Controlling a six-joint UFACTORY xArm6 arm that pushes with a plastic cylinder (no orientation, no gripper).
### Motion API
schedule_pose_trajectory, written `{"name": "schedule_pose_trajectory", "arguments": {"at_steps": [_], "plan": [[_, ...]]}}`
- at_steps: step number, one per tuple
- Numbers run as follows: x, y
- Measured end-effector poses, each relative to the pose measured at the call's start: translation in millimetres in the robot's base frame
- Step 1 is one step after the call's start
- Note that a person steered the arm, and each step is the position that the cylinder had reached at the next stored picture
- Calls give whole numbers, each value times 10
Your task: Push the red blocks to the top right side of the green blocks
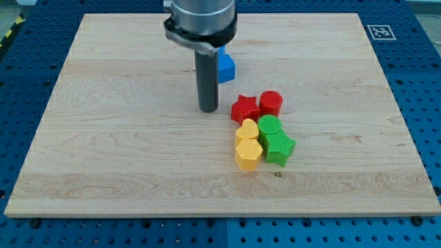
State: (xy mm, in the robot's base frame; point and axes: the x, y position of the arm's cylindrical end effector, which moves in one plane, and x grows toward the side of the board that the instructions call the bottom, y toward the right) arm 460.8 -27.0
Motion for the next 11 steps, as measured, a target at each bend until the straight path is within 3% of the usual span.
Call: {"name": "schedule_pose_trajectory", "arguments": {"at_steps": [1, 5, 7, 9, 11], "plan": [[130, 156], [-171, 1136], [-587, 1437], [-387, 2276], [-416, 2338]]}}
